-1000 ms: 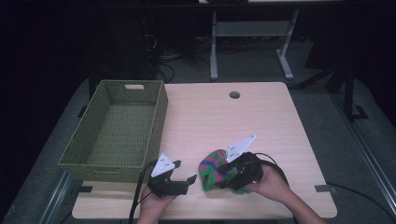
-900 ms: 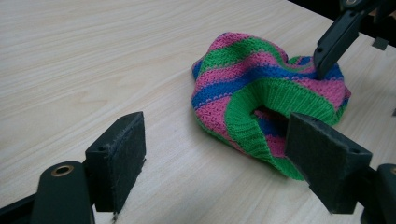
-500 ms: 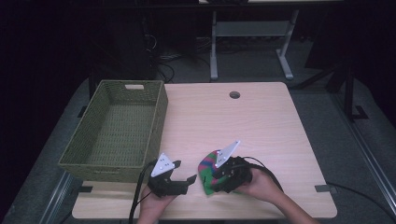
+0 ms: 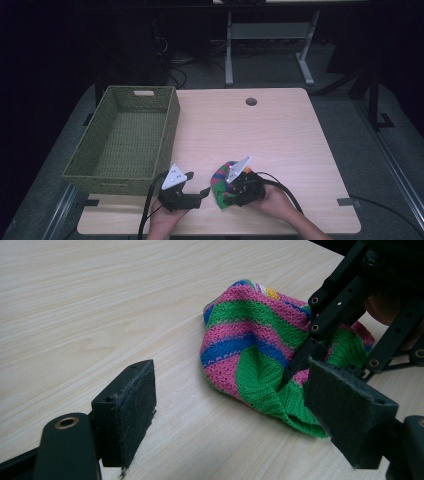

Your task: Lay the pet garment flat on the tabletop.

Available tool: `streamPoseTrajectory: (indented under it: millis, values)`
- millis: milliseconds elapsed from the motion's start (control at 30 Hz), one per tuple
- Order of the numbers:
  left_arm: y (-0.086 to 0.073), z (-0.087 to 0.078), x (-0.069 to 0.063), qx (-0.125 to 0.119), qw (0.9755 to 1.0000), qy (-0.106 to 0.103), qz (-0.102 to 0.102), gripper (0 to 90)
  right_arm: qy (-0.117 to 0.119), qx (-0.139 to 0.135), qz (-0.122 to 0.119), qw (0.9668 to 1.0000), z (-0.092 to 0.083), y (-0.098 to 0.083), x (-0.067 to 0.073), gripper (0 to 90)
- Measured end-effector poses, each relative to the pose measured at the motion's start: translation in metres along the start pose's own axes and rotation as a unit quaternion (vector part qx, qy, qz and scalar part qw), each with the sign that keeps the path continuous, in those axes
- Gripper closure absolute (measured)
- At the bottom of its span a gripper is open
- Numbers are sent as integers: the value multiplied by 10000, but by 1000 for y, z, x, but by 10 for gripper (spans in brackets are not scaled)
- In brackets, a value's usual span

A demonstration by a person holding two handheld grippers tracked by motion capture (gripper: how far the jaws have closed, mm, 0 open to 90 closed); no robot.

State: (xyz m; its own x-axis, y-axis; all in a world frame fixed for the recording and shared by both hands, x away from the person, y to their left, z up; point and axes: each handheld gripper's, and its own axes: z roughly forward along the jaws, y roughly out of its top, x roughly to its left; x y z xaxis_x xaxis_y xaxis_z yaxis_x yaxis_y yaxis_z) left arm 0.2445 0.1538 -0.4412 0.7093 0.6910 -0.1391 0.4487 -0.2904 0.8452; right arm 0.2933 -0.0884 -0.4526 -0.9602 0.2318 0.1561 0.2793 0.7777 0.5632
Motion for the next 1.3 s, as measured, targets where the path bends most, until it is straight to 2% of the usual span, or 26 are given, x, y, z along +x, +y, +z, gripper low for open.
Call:
streamPoseTrajectory:
  millis: [100,200,400,533,567,600,700,933,1167,1300]
  values:
    - [0,0,0,0,10000,-15,18,204,-131,11,-14,9999,0,0,1,762]
    - [0,0,0,-25,10000,-53,-30,204,-185,-40,13,9998,-2,0,1,803]
    - [0,-2,1,-94,9998,-149,-95,204,-85,-304,106,9994,-14,2,0,815]
    - [1,-2,1,-129,9997,-222,-64,204,-115,-540,158,9984,-31,4,0,816]
    - [1,-1,1,-128,9996,-249,-57,204,-145,-633,173,9977,-41,4,1,817]
    - [1,-1,0,-125,9996,-266,-52,204,-145,-633,173,9977,-41,4,1,817]
    - [3,0,-2,-155,9994,-317,4,208,-99,-896,317,9954,-59,4,0,817]
    - [9,2,-6,-217,9985,-481,113,213,-196,-1158,364,9924,-84,3,-6,817]
    - [19,4,-12,-347,9971,-638,207,213,-288,-1534,505,9865,-112,3,-14,818]
    - [23,10,-15,-339,9963,-698,358,213,-277,-1680,512,9841,-123,3,-18,818]
